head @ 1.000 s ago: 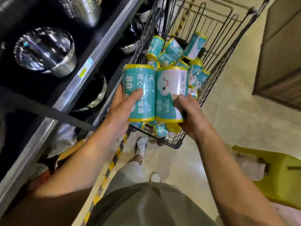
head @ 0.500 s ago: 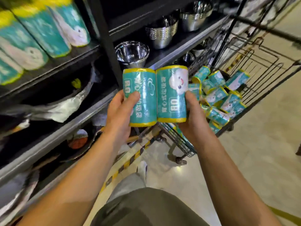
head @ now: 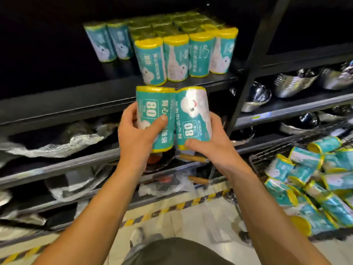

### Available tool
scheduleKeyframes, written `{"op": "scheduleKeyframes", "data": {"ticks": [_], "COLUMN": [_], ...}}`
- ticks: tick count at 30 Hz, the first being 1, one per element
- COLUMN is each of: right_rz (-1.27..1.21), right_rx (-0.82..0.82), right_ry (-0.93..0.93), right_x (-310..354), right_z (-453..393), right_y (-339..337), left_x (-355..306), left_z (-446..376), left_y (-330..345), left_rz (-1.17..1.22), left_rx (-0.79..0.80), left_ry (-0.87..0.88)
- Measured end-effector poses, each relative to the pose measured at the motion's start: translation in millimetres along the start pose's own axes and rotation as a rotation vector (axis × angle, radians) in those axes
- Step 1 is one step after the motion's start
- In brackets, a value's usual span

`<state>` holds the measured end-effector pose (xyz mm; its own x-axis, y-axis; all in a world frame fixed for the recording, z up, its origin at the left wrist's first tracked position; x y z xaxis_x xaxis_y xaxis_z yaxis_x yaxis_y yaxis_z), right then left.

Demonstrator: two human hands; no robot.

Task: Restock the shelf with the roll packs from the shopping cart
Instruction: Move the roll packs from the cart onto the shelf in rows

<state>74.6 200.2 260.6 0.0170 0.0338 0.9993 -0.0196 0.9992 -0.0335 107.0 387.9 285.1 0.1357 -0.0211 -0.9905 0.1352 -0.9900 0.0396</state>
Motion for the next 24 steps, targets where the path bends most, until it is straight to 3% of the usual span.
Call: {"op": "scheduleKeyframes", "data": {"ticks": [10,17,24], "right_rz": [0.413,0.481,0.557], "right_rx": [0.162,-0.198,-0.346], "right_ry": [-0.181,-0.255,-0.361], "right_x": [73.2,107.4,123.9], "right_z": [-117.1,-179.5,-219.7], "right_y": [149.7,209.3,232.0], "left_x": [-19.8,-21.2,-7.3], "left_z": [-96.0,-163.0,-207.4], "left_y": [-174.0,-234.9,-250.5], "left_rz": [-0.201,-0.171,-0.132], "left_rx": [-0.196,-0.168,-0.099], "left_ry": [0.147,0.165,0.169]}}
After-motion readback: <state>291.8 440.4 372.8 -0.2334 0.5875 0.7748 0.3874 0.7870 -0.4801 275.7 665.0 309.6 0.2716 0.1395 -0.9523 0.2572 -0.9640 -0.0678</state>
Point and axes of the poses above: each hand's wrist, its own z-axis away from the middle knuckle, its own y-axis out of the palm, x = y × z, the point moved 2 cm from there along -z, towards the middle knuckle, and after that the axes turned 2 degrees about x, right-handed, at the moved point
